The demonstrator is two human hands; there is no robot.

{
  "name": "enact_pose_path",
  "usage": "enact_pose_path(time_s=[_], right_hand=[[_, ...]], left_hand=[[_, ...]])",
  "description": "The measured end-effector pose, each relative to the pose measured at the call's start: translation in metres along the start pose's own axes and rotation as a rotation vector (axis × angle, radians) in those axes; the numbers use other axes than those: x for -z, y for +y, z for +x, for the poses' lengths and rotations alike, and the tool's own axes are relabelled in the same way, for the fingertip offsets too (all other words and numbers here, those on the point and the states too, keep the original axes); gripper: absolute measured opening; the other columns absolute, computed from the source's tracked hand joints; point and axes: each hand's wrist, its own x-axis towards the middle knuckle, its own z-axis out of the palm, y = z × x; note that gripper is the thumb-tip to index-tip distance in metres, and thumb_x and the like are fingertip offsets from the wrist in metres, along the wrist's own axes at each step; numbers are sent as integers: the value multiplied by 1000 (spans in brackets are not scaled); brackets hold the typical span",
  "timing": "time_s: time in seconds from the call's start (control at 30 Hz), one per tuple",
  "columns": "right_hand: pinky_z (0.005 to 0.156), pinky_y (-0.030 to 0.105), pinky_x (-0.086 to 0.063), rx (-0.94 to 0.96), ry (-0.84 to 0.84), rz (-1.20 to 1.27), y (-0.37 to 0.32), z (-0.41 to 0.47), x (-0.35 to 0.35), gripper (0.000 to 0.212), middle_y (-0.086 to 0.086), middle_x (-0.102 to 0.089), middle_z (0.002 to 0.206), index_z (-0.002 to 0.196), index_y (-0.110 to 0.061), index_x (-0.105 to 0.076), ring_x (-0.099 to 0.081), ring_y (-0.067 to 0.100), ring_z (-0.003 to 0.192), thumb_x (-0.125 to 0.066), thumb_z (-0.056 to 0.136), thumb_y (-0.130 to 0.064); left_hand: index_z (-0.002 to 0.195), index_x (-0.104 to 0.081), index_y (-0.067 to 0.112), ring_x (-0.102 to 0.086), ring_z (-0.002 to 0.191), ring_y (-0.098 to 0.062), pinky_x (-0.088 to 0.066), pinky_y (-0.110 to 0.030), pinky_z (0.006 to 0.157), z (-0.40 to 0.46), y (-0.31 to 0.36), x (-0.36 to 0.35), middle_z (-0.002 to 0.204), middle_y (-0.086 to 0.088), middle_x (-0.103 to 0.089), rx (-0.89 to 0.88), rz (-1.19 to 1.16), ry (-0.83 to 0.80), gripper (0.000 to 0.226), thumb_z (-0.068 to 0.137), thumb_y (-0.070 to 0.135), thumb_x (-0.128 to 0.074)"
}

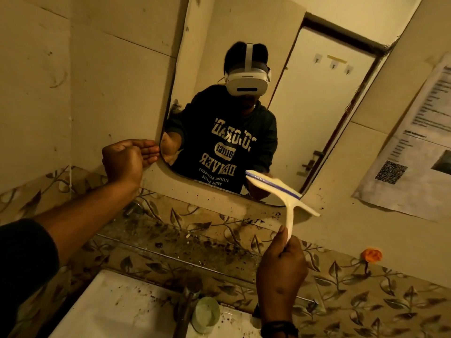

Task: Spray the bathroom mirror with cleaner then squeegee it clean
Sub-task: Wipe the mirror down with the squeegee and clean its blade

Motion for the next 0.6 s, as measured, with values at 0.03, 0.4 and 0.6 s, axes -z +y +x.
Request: enact_pose_path(time_s=[0.03, 0.4, 0.6], right_hand=[[48, 32, -39, -10, -26, -23, 5, -6, -1, 42, 5, -53, 58, 71, -15, -54, -52, 23, 54, -38, 98, -42], [56, 29, -34, -158, -174, -111, 30, -39, -6, 42, 7, -56, 64, 79, -9, -59, -54, 29, 62, -41, 98, -42], [57, 29, -39, -182, -193, -93, 30, -46, -5, 39, 1, -53, 60, 78, -12, -59, -56, 28, 62, -44, 97, -42]], left_hand=[[88, -68, -2, -71, 72, -27, -61, -34, 70, 0, 0, 0, 79, -19, -68, -2, 1, -2, 41, 78, -16, -31], [95, -67, -5, -71, 80, -31, -60, -38, 79, -6, 7, -1, 83, -21, -68, 39, 0, -7, 41, 83, -15, -30], [96, -68, -4, -73, 83, -30, -60, -36, 79, -9, 7, 1, 86, -21, -69, 37, 11, -32, 43, 81, -15, -30]])
